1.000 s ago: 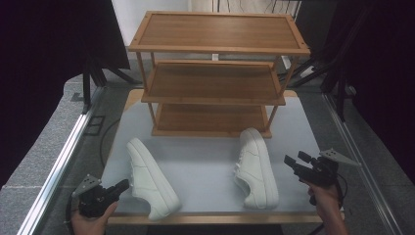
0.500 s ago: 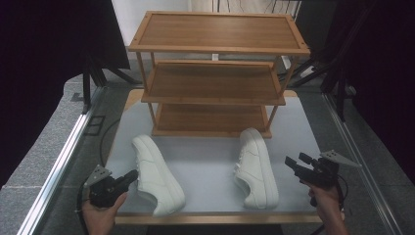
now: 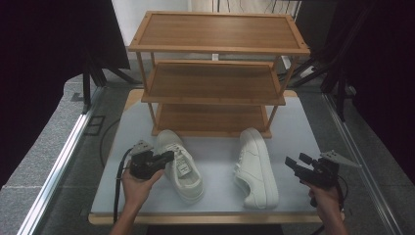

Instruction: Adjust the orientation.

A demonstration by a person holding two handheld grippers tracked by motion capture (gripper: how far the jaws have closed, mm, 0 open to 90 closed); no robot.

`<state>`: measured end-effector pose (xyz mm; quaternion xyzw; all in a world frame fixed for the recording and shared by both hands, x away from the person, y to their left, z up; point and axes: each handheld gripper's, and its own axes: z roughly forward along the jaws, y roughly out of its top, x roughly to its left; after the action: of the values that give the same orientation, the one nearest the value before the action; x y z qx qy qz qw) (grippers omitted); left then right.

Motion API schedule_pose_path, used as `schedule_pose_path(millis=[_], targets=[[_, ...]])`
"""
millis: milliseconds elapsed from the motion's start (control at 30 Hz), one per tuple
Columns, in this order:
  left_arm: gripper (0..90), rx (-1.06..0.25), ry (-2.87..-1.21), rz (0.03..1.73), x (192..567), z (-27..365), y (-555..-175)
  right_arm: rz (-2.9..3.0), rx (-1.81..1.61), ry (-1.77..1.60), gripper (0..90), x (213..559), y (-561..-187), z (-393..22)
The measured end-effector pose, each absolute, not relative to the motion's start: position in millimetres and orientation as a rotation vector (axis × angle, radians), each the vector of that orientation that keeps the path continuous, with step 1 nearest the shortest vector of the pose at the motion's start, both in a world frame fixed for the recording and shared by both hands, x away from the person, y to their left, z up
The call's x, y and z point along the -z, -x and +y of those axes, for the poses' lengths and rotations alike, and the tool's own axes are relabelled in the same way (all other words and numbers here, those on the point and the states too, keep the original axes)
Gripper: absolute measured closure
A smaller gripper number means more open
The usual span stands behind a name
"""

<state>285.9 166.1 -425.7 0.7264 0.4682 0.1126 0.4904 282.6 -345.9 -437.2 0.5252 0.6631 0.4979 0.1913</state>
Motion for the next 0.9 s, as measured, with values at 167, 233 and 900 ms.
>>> schedule_pose_path(millis=[167,233,900], targets=[[86.3,-0.293,-1.765,1.066,412,147,-276,1.847,-1.389,-1.503,31.3,441,-282,-352],[86.3,-0.29,-1.799,1.04,410,137,-274,1.841,-1.393,-1.51,31.3,440,-281,-352],[90.0,-0.239,-1.942,1.089,447,129,-260,1.811,-1.382,-1.519,31.7,443,-277,-355]])
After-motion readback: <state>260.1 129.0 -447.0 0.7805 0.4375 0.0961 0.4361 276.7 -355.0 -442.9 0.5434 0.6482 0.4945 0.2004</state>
